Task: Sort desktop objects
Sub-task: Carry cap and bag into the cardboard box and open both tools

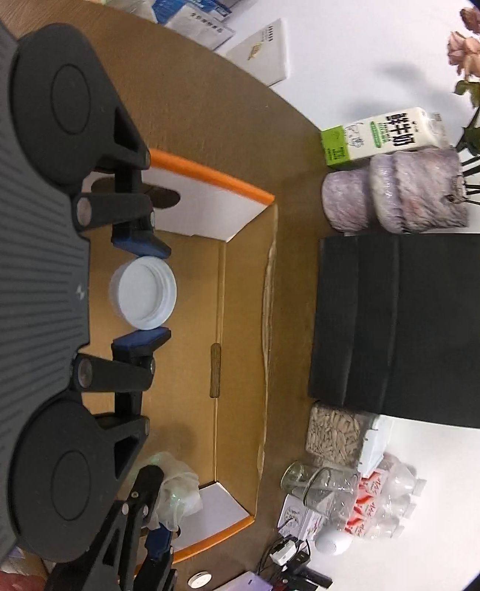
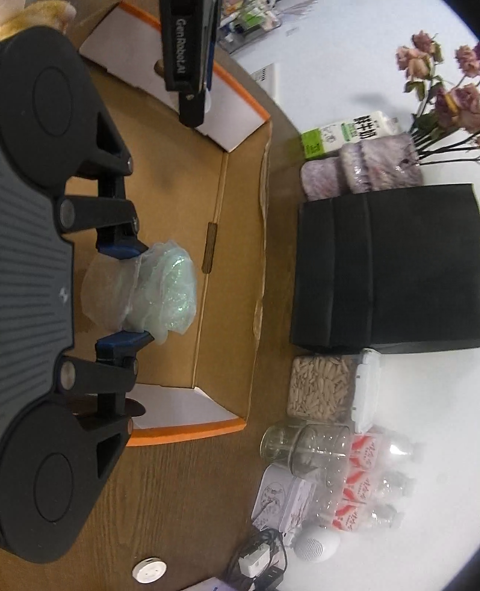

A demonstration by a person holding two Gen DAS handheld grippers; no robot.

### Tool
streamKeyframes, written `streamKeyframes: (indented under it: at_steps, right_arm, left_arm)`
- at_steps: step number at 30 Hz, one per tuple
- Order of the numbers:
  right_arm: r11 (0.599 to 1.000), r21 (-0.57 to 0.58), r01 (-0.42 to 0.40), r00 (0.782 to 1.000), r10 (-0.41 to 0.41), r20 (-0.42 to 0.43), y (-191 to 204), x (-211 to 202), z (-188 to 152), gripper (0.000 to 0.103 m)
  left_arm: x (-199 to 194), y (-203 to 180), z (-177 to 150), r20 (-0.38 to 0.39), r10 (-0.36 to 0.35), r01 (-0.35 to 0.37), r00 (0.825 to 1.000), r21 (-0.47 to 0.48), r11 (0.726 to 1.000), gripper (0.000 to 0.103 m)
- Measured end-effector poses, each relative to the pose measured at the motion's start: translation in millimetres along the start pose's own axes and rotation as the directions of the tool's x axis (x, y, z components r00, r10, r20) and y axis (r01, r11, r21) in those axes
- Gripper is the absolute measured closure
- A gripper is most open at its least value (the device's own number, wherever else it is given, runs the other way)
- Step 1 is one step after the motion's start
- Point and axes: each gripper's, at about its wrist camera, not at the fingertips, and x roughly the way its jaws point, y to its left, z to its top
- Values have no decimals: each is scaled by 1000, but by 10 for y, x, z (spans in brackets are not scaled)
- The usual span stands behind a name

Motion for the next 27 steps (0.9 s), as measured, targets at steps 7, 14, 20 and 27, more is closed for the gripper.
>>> streamKeyframes:
  at_steps: [7, 14, 20, 27]
  right_arm:
    - [1000, 8, 2, 1000, -2, 4, 38, 21, 37, 12]
    - [999, -35, 8, 998, -7, 55, 123, -191, 16, 0]
    - [999, -13, 41, 998, -40, 49, 241, -326, -27, 0]
    - [997, 2, 83, 993, -83, 82, 391, -390, -60, 0]
  left_arm:
    - [-26, 13, 13, 44, 31, -31, 999, 11, 999, 0]
    - [-290, 137, -19, 128, 23, -23, 991, -8, 1000, 0]
    - [-576, 427, -151, 196, -13, 11, 980, 13, 1000, 0]
    - [-672, 752, -247, 280, -79, 57, 957, 86, 995, 0]
